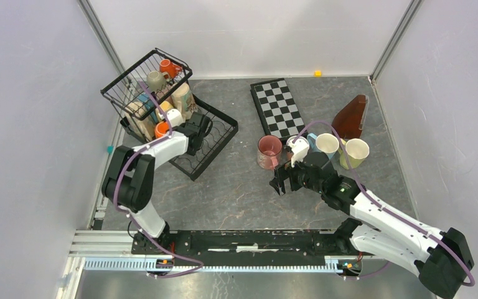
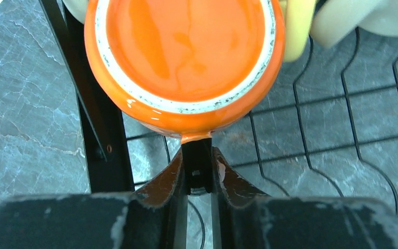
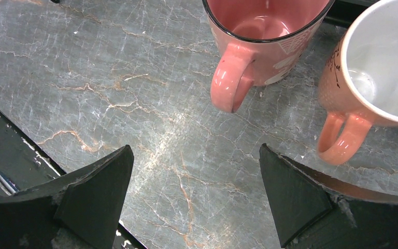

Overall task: Unload the cups from the dish rack
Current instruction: Unload the cup from the dish rack, then place the cup at the center of the board.

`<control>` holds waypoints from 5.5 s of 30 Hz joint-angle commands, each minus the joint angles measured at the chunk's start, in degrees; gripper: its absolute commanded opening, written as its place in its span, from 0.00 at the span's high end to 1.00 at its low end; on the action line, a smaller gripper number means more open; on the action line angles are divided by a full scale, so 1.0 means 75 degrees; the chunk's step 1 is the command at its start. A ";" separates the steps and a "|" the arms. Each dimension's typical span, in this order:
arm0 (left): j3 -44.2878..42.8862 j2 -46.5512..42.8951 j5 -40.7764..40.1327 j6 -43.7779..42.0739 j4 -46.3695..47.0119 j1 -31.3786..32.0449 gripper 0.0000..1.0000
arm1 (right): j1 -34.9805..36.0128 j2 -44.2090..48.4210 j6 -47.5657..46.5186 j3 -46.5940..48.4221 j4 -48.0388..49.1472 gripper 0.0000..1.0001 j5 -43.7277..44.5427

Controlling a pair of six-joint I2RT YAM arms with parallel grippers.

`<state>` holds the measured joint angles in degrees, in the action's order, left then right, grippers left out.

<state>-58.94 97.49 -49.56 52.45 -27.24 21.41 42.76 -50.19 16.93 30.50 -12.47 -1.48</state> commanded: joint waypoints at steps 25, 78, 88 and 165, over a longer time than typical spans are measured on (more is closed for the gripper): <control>-0.1021 -0.3224 0.2260 -0.1800 -0.0438 0.1353 0.98 | 0.0008 -0.0047 0.1276 0.1142 0.1107 0.02 0.0150; -0.1704 -0.3852 0.8759 0.0575 0.2372 0.2874 0.98 | -0.1897 -0.2553 0.7924 0.0747 1.0122 0.45 -0.2887; -0.0906 -0.4124 0.8704 0.1058 0.2744 0.2946 0.95 | -0.1911 -0.2413 0.7944 0.0771 1.0195 1.00 -0.2746; -0.1664 -0.7447 0.4135 -0.1579 -0.1927 0.2946 0.00 | 0.1452 -0.8489 -0.1274 0.9008 -0.3831 1.00 0.1008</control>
<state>-70.26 41.23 -18.00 42.59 -41.91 43.27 53.08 -113.19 9.87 93.62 -40.25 2.66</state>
